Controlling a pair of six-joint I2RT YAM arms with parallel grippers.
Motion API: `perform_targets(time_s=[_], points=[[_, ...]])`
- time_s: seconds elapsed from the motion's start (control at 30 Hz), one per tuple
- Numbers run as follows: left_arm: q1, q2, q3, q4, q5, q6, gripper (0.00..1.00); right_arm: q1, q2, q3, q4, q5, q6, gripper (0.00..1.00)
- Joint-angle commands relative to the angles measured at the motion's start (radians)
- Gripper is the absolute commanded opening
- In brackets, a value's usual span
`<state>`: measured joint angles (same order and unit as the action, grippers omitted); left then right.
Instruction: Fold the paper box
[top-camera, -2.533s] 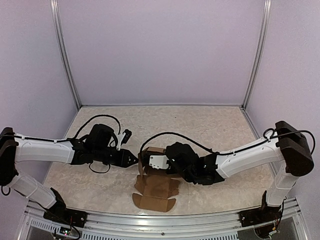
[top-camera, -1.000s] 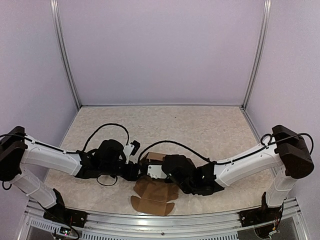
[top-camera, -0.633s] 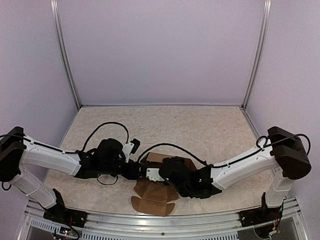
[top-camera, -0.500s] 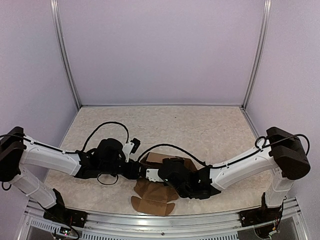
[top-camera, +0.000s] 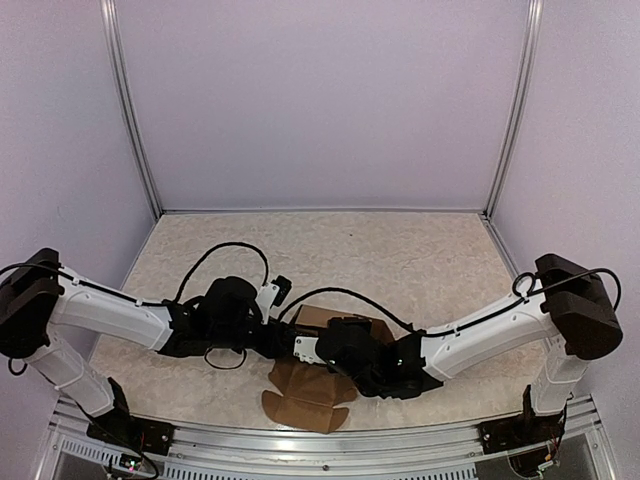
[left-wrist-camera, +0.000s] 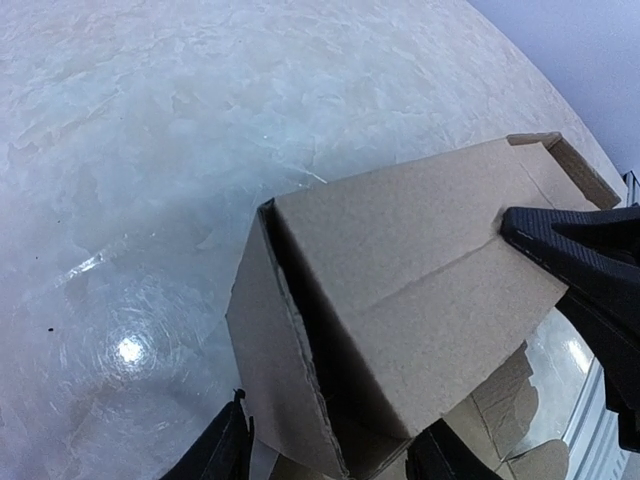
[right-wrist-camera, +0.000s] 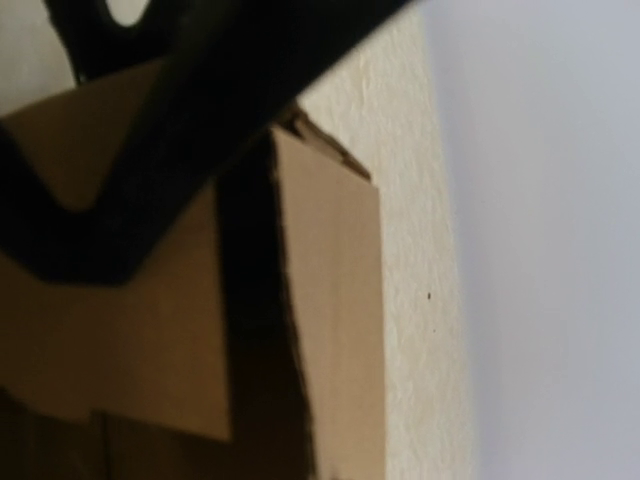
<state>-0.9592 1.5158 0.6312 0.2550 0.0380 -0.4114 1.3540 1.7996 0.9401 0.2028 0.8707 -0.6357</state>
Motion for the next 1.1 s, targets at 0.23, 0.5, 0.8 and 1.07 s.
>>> perform_targets(time_s=[0.23, 0.5, 0.8, 1.07], points=[[-0.075, 0.035, 0.035, 0.071, -0.256, -0.042, 0.49, 0.013, 0.016, -0.044, -0.129, -0.082, 0.085, 0.0], [-0.085, 0.082, 0.045, 0.125, -0.287, -0.042, 0.3, 0.012, 0.003, -0.034, -0.149, -0.106, 0.148, 0.0], [-0.086, 0.108, 0.067, 0.169, -0.276, -0.023, 0.14, 0.007, 0.002, 0.033, -0.254, -0.159, 0.266, 0.0], [-0.085, 0.111, 0.09, 0.159, -0.274, 0.016, 0.02, -0.023, -0.034, 0.091, -0.338, -0.27, 0.387, 0.22]])
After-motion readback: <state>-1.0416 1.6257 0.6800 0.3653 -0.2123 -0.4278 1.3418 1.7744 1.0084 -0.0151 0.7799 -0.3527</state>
